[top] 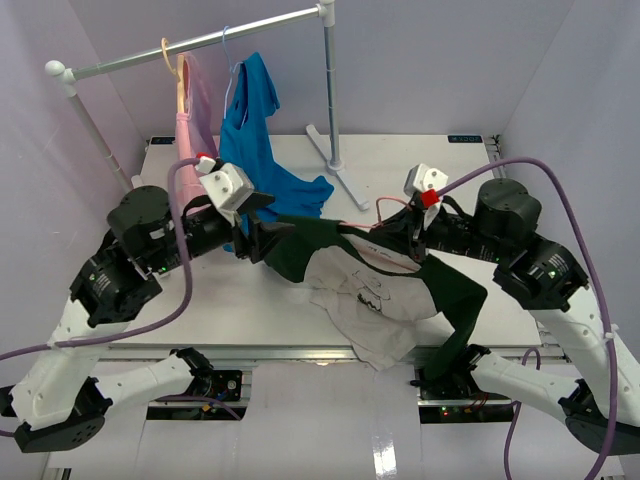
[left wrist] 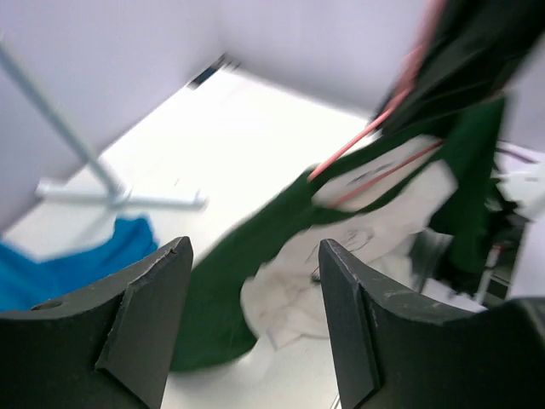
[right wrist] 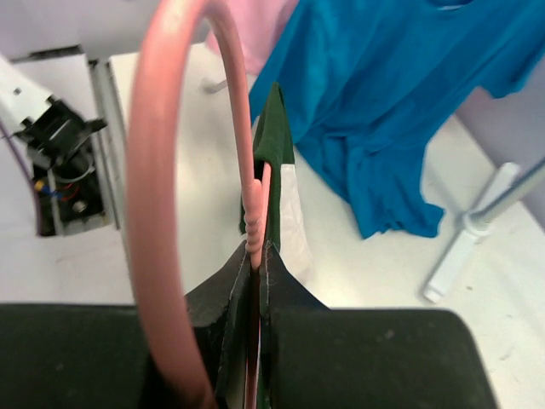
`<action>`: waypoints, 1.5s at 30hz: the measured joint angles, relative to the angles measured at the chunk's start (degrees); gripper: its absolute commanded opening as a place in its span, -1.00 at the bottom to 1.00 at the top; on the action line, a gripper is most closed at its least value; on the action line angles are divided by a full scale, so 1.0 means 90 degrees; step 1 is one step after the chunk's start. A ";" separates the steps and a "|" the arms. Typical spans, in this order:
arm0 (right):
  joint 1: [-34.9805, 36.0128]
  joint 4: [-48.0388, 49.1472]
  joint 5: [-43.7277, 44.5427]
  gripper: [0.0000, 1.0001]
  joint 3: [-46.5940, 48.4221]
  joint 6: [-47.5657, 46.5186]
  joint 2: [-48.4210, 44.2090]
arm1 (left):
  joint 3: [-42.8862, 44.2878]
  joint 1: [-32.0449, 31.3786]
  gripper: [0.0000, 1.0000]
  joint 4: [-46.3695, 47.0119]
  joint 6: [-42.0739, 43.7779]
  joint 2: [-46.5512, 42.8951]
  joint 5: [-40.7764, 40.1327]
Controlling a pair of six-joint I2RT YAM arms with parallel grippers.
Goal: Place the t-shirt on the hanger
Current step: Place the hanger at the clothesline.
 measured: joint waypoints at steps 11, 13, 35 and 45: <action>-0.0004 0.0281 -0.1443 -0.84 -0.0233 -0.0028 0.0204 | 0.0075 -0.0005 0.29 -0.0591 0.0793 0.1156 0.2502; -0.0004 0.0340 -0.1582 -0.85 -0.0271 -0.0025 0.0208 | -0.0141 -0.0005 0.29 -0.0726 0.0881 0.1318 0.2662; -0.0009 0.0880 -0.2506 -0.85 -0.0610 0.0175 0.0469 | -0.0501 0.0021 -1.00 -0.0656 0.1317 0.1150 0.3630; -0.0021 0.0948 -0.2353 0.19 -0.0610 0.0261 0.0464 | -0.0869 0.0019 -1.00 -0.0256 0.0949 0.0828 0.3416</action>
